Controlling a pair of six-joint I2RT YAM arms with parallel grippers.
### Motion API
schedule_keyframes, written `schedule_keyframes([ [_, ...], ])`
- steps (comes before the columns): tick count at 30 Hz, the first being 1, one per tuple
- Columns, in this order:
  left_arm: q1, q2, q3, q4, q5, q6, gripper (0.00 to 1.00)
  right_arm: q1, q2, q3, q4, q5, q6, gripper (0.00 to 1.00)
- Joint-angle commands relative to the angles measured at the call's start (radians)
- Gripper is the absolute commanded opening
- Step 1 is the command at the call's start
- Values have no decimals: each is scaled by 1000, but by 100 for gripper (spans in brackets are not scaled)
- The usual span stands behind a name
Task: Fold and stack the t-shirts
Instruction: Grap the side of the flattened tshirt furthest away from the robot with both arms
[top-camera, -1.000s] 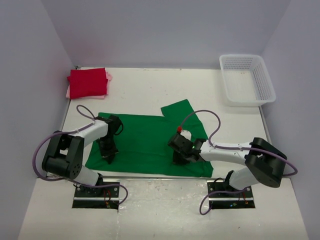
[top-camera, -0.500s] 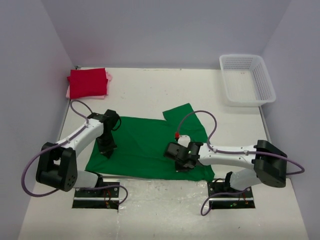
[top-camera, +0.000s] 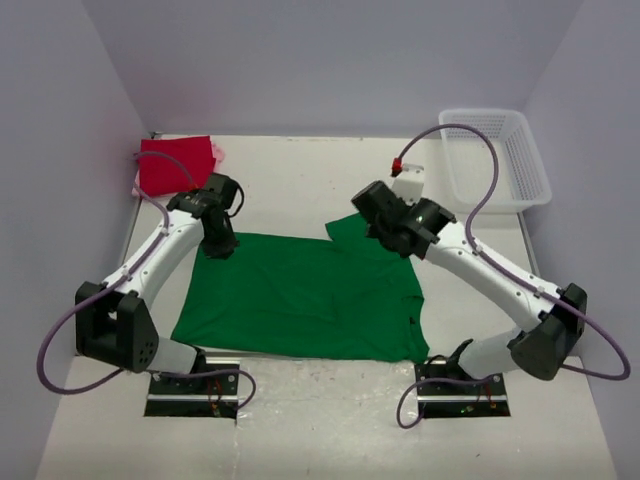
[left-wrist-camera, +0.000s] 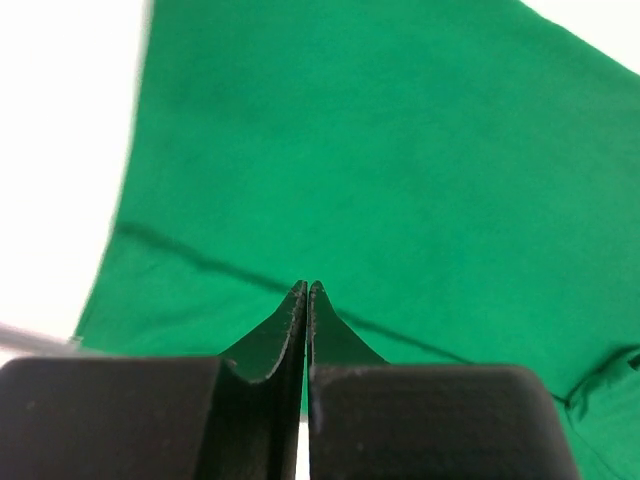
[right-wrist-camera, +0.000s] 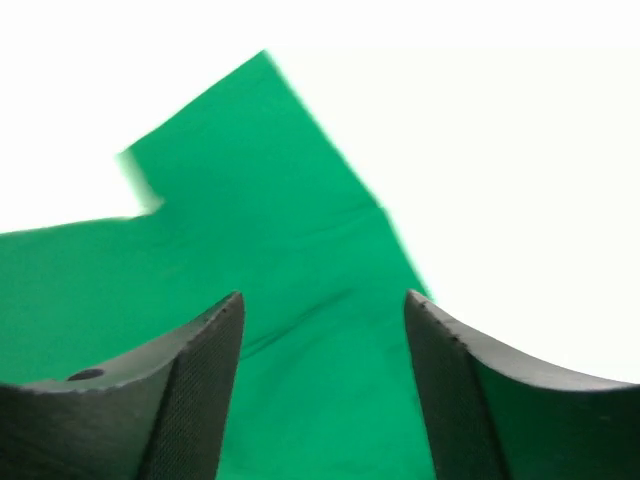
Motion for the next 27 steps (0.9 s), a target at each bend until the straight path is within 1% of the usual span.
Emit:
schedule_keyframes([
  [1,-4,86,11,179,159,98,0,-259,55,-12,124,-118,-293,64],
  [2,-4,96,3,227,217,117,0,-321,152,41,105,-243,-350,63],
  [3,-4,113,-3,312,276,129,0,-396,200,109,113,-318,-386,59],
  [4,-6,123,-6,354,329,159,0,-413,251,151,93,-331,-401,58],
  [5,-6,135,3,391,419,170,0,-427,303,200,81,-283,-413,59],
  [6,-6,165,20,417,437,176,0,-448,384,265,80,-282,-432,56],
  [7,-9,182,68,420,442,189,0,-455,418,299,83,-299,-446,54],
  [8,-11,225,95,436,462,199,0,-461,446,323,100,-355,-484,55],
  [9,-11,251,153,448,482,209,0,-467,492,355,116,-386,-496,55],
  [11,-15,303,214,459,541,239,0,-470,534,393,105,-409,-500,55],
  [12,-21,357,242,480,566,250,0,-470,557,416,100,-429,-501,55],
  [13,-30,385,301,483,593,273,2,-472,561,416,97,-437,-498,56],
  [14,-40,443,337,486,606,285,16,-472,558,398,105,-460,-492,56],
  [15,-64,469,400,489,614,305,24,-473,537,375,141,-478,-493,57],
  [16,-81,492,426,492,588,310,30,-476,523,351,165,-500,-496,58],
  [17,-96,536,454,497,574,312,39,-481,511,329,178,-526,-495,60],
  [18,-124,561,498,526,571,318,42,-493,502,299,195,-564,-495,60],
  [19,-135,587,529,531,554,318,44,-496,489,291,197,-574,-492,60],
  [20,-145,648,565,525,545,316,44,-498,482,281,198,-580,-492,61],
  [21,-158,682,640,508,542,316,44,-498,472,260,202,-583,-493,61],
  [22,-161,716,677,497,540,307,44,-499,457,251,208,-595,-498,61],
  [23,-164,783,720,486,545,307,44,-499,451,229,211,-601,-500,62],
  [24,-172,817,801,457,552,308,44,-511,446,217,223,-613,-500,63],
  [25,-176,843,832,450,571,311,44,-519,446,211,222,-650,-500,64],
  [27,-190,903,894,457,621,324,44,-539,451,191,228,-672,-493,66],
])
